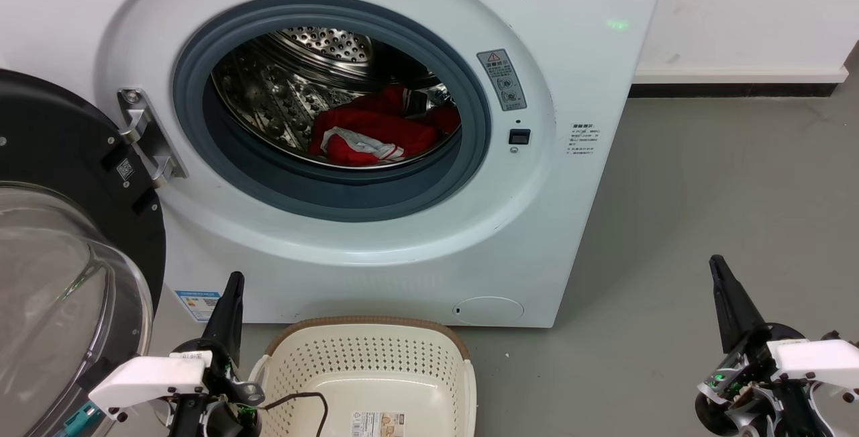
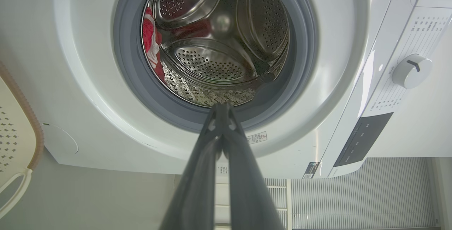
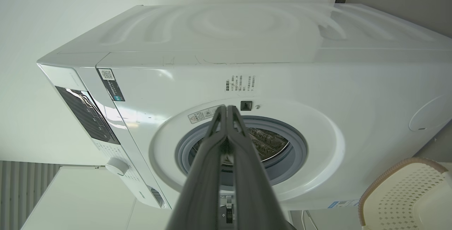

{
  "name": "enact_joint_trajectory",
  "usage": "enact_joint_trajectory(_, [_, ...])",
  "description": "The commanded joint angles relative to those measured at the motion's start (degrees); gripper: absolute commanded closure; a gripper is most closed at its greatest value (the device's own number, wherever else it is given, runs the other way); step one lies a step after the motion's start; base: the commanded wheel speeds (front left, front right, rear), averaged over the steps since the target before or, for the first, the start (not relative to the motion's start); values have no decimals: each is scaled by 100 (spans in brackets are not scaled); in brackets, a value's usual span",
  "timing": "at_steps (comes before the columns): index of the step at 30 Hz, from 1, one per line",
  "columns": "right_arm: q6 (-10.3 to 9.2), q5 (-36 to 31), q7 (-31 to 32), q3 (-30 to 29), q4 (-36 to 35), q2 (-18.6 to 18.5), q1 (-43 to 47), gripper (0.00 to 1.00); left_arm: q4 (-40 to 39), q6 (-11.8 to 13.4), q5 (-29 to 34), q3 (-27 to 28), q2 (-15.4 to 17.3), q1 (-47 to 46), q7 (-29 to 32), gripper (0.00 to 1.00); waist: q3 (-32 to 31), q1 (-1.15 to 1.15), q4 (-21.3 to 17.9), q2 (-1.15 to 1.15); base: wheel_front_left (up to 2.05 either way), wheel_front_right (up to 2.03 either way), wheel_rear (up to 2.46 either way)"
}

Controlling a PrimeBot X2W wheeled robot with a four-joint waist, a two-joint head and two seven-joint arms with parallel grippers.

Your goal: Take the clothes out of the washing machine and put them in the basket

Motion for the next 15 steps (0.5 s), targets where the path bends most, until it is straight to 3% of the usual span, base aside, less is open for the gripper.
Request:
enact_joint_trajectory(1, [-2,-28,2,-1,8,12,-69,100,-1,-12,0,10,-7,-46,17,100,0,0,0,0,0,0,0])
enact_joint_trajectory(15, [-2,-27,1,0,8,12,-69,100,-1,-13,0,10,-7,-46,17,100,0,0,0,0,0,0,0])
